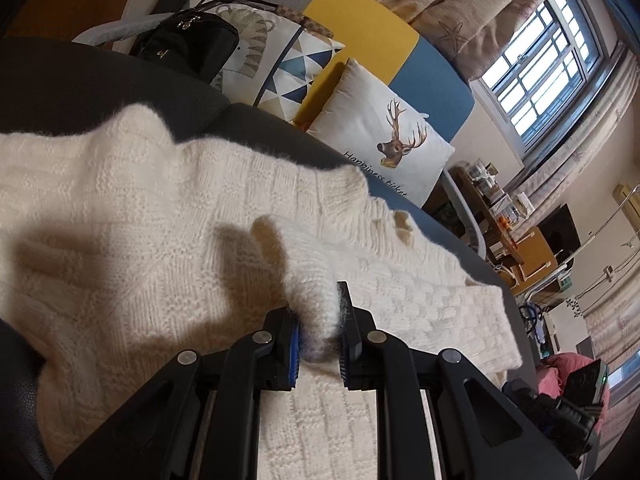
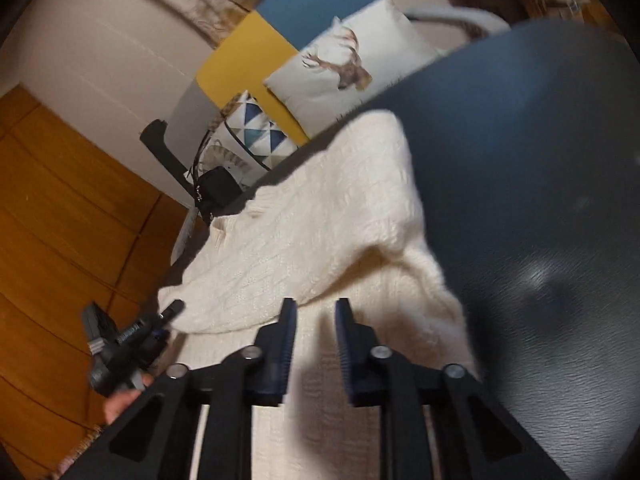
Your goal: Fold clothes
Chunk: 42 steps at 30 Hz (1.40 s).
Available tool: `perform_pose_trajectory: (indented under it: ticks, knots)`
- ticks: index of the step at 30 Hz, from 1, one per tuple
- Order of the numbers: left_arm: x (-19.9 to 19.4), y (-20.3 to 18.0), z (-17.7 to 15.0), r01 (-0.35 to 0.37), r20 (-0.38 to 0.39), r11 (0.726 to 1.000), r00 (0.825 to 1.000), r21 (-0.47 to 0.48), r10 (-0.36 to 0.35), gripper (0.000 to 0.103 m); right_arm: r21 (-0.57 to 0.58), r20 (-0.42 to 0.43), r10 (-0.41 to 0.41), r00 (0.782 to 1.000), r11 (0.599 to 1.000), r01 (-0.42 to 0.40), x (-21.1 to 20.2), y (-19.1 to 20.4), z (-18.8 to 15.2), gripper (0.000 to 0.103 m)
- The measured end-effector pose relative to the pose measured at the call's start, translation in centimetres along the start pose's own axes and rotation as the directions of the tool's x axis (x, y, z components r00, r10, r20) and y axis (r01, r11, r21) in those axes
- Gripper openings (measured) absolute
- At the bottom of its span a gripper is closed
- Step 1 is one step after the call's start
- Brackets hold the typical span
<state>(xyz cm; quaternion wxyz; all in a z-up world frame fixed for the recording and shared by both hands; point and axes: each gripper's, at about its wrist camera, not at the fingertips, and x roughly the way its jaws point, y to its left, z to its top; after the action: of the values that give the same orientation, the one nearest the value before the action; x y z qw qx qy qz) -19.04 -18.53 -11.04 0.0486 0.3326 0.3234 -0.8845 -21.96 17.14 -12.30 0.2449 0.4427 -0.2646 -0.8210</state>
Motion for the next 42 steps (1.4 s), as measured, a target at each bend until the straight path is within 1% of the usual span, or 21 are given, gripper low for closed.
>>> perform_pose_trajectory:
  ticks: [1,4,6,8,10,12,14,17,19,21,24,27,30,35,36,39,42]
  knots:
    - [0.1,0.1,-0.1,0.001,0.001,1.000,1.000,-0.003,-0.001,0.015,-0.017,-0.005,-0.027,1.000,1.000,0.027,0.5,0.2,0.1,0.011]
    - [0.1,0.3,-0.1,0.035,0.015,0.999,0.999,-0.034,-0.034,0.015,-0.043,0.006,-0.079,0.997,0.996,0.079,1.3,0.5,0.6,0.007]
    - [0.1,0.4,-0.1,0.057,0.024,0.997,0.998,-0.053,-0.055,0.015,-0.038,0.043,-0.107,0.993,0.993,0.109,1.2,0.6,1.0,0.006]
    - [0.1,0.0,-0.1,0.065,0.036,0.997,0.997,-0.048,-0.064,0.015,-0.039,0.082,-0.128,0.988,0.991,0.132,0.7,0.5,1.1,0.006]
    - [0.4,-0.3,-0.2,0.070,0.032,0.997,0.997,-0.043,-0.069,0.015,-0.035,0.094,-0.158,0.983,0.986,0.162,0.5,0.3,1.2,0.004]
    - [0.8,-0.4,-0.3,0.065,0.028,0.997,0.998,-0.041,-0.064,0.015,-0.019,0.099,-0.153,0.983,0.988,0.155,0.3,-0.1,1.3,0.004]
    - [0.8,0.0,-0.4,0.067,0.031,0.996,0.997,-0.060,-0.065,0.015,-0.004,0.100,-0.142,0.985,0.990,0.143,0.2,-0.4,1.4,0.004]
    - [1.0,0.6,-0.5,0.070,0.036,0.994,0.997,-0.089,-0.067,0.015,0.034,0.096,-0.101,0.990,0.995,0.098,-0.4,-0.6,1.4,0.004]
    - [1.0,1.0,-0.6,0.073,0.039,0.991,0.997,-0.109,-0.069,0.015,0.032,0.100,-0.091,0.991,0.996,0.088,-0.8,-0.6,1.1,0.004]
    - [1.1,1.3,-0.7,0.084,0.042,0.989,0.996,-0.123,-0.079,0.015,0.032,0.086,-0.104,0.991,0.994,0.101,-0.6,-0.5,1.1,0.004]
    - [1.3,1.2,-0.8,0.081,0.040,0.990,0.996,-0.118,-0.076,0.015,0.047,0.072,-0.147,0.987,0.988,0.144,0.4,-0.6,1.5,0.004]
    - [1.3,1.2,-0.8,0.084,0.040,0.989,0.996,-0.119,-0.079,0.015,0.063,0.080,-0.179,0.981,0.983,0.174,1.5,-0.9,2.2,0.004]
    - [1.5,1.2,-0.8,0.074,0.034,0.991,0.997,-0.115,-0.071,0.015,0.101,0.137,-0.176,0.975,0.981,0.163,1.7,-1.4,2.9,0.004]
    - [1.7,0.9,-0.9,0.059,0.025,0.994,0.998,-0.096,-0.057,0.015,0.186,0.220,-0.244,0.944,0.961,0.205,0.0,-3.2,3.3,0.004]
    - [1.7,0.8,-1.0,0.061,0.020,0.994,0.998,-0.090,-0.060,0.015,0.204,0.227,-0.253,0.940,0.957,0.209,-0.4,-3.9,3.4,0.000]
    - [2.1,0.0,-1.1,0.062,-0.003,0.997,0.998,-0.048,-0.062,0.015,0.247,0.213,-0.262,0.941,0.946,0.208,-0.9,-5.7,3.4,0.000]
    - [2.4,-0.3,-1.1,0.068,-0.015,0.997,0.998,-0.033,-0.069,0.015,0.292,0.198,-0.249,0.948,0.938,0.185,-1.0,-7.3,2.9,0.000]
